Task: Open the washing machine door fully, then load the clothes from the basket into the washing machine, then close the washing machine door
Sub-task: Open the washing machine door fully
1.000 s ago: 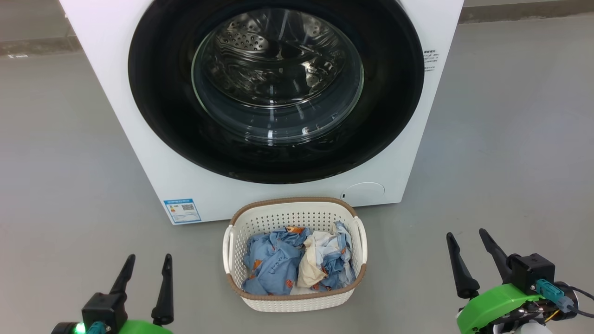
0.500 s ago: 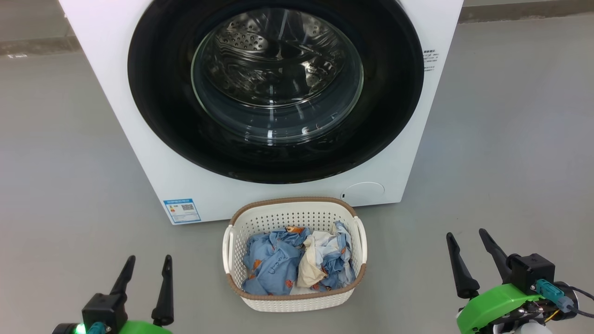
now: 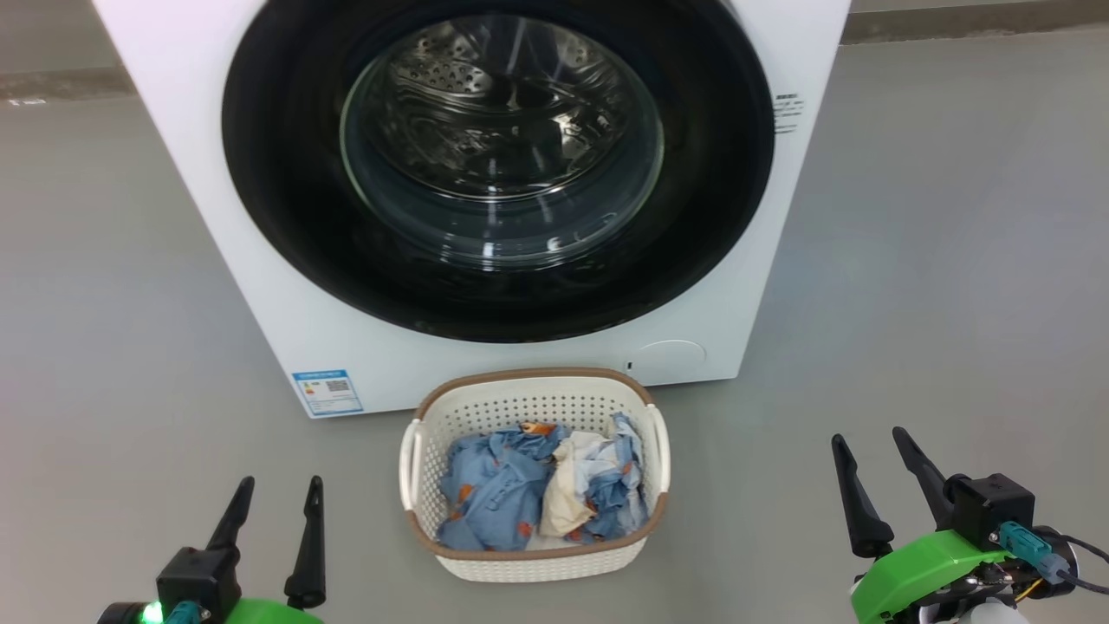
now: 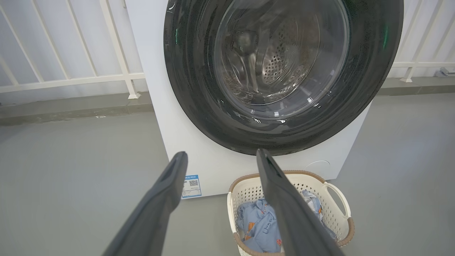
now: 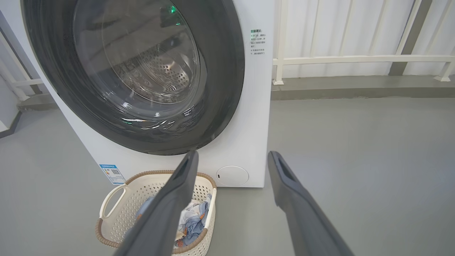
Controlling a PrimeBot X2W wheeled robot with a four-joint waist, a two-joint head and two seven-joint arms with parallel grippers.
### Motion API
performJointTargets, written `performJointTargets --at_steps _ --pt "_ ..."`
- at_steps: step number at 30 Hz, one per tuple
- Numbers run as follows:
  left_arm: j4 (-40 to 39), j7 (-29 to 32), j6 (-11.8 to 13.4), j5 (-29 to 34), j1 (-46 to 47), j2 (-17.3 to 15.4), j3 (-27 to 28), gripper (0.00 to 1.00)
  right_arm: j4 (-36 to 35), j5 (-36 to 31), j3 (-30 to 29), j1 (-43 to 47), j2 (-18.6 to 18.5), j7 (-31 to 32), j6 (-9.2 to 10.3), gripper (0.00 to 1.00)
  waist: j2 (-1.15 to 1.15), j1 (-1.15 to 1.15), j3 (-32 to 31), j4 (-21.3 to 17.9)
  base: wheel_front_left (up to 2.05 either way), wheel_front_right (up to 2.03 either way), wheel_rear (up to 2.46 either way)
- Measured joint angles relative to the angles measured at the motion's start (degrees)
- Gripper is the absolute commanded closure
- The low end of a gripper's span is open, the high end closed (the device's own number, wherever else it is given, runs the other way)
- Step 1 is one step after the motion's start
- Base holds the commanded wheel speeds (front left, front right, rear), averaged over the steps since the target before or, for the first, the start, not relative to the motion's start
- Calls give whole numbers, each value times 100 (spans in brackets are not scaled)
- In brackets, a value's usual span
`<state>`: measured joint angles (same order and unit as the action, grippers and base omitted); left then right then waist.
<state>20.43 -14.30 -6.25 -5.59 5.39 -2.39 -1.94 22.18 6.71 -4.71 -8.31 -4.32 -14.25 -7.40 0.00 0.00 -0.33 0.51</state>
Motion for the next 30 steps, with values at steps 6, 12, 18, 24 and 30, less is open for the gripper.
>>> performJointTargets --at_steps 6,12,18,24,30 --pt "-9 0 1 47 0 1 7 0 1 0 -1 0 1 0 0 0 0 0 12 -5 116 116 -232" --pt "-27 0 0 48 3 7 8 0 2 2 -2 0 -1 0 0 0 0 0 18 -7 122 122 -245" --pt "-181 0 2 48 14 26 30 0 -8 3 -3 -1 -20 0 0 0 0 0 33 -6 96 96 -191" --pt "-190 0 1 58 14 29 31 0 -12 12 -3 -1 -24 0 0 0 0 0 36 -9 52 52 -104" --pt "-190 0 1 58 13 37 40 0 -18 46 -3 -1 -29 0 0 0 0 0 38 -4 9 9 -17"
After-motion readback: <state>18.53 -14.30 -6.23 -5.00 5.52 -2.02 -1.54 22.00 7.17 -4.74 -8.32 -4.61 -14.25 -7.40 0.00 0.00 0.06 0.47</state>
